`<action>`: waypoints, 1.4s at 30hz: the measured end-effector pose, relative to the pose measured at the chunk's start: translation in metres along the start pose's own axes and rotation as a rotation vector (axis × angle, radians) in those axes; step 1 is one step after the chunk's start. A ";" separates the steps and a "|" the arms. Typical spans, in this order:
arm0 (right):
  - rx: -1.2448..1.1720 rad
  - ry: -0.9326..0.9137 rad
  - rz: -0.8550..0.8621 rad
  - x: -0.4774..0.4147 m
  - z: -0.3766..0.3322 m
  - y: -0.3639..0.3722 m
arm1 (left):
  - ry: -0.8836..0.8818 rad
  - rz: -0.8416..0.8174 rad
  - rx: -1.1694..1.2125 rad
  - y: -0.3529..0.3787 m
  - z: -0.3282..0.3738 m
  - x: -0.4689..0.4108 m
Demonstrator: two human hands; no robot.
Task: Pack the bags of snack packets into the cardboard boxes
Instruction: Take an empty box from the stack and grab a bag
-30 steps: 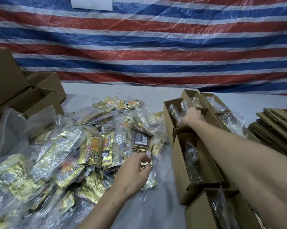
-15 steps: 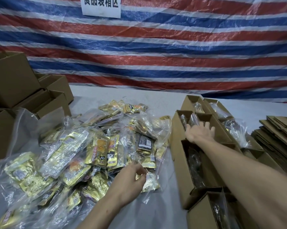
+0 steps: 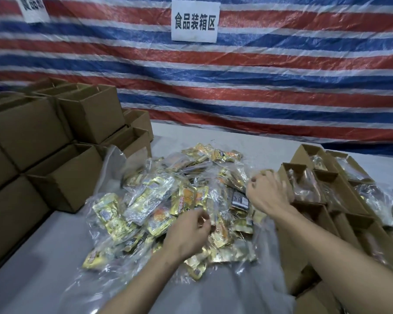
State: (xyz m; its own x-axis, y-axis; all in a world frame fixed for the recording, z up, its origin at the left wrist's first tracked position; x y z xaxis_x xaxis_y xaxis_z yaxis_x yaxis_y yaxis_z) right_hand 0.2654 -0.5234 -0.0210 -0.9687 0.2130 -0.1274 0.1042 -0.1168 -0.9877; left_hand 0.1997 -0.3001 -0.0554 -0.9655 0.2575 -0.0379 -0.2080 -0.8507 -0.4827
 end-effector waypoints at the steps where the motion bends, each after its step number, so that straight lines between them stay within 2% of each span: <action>1: -0.052 -0.047 -0.005 0.008 -0.016 -0.002 | 0.004 0.057 0.008 -0.011 0.000 0.001; 5: -0.264 -0.203 -0.037 0.041 -0.069 -0.007 | 0.042 0.267 0.013 -0.060 -0.016 0.007; 8: -0.367 -0.309 -0.096 0.062 -0.100 -0.007 | 0.019 0.349 -0.133 -0.107 -0.047 0.013; 11: -0.391 -0.382 -0.128 0.081 -0.122 -0.001 | -0.099 0.420 -0.378 -0.167 -0.086 0.023; 14: -0.460 -0.394 -0.176 0.093 -0.136 0.005 | -0.296 0.464 -0.549 -0.235 -0.121 0.040; 17: -0.556 -0.405 -0.247 0.103 -0.147 0.012 | -0.431 0.518 -0.652 -0.297 -0.152 0.058; 19: -0.586 -0.415 -0.270 0.106 -0.157 0.016 | -0.490 0.546 -0.640 -0.323 -0.167 0.064; 21: -0.606 -0.423 -0.257 0.103 -0.169 0.017 | -0.497 0.530 -0.614 -0.334 -0.178 0.059; 26: -0.647 -0.475 -0.220 0.092 -0.194 0.020 | -0.330 0.408 -0.619 -0.320 -0.182 0.013; 31: -0.728 -0.458 -0.188 0.081 -0.201 0.017 | -0.410 0.377 -0.539 -0.313 -0.189 -0.023; 33: -0.754 -0.440 -0.205 0.081 -0.199 0.014 | -0.420 0.423 -0.482 -0.316 -0.196 -0.029; 37: -0.753 -0.451 -0.170 0.081 -0.189 0.012 | -0.348 0.634 -0.296 -0.318 -0.195 -0.032; 42: -0.754 -0.440 -0.159 0.087 -0.180 0.011 | -0.278 0.724 -0.249 -0.309 -0.171 -0.021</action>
State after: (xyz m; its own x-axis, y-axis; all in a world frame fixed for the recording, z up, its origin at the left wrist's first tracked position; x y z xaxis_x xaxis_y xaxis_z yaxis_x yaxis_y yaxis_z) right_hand 0.2232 -0.3313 -0.0598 -0.9669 -0.2385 -0.0904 -0.0690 0.5858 -0.8075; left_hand 0.3113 0.0358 -0.0548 -0.8579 -0.4680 -0.2122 0.4916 -0.6274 -0.6038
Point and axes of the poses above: each hand's wrist, its own x-axis away from the middle knuckle, its own y-axis out of the palm, z = x × y, the point moved 1 cm from there along -x, towards the middle knuckle, and after that the axes turned 15 degrees about x, right-handed, at the moved point
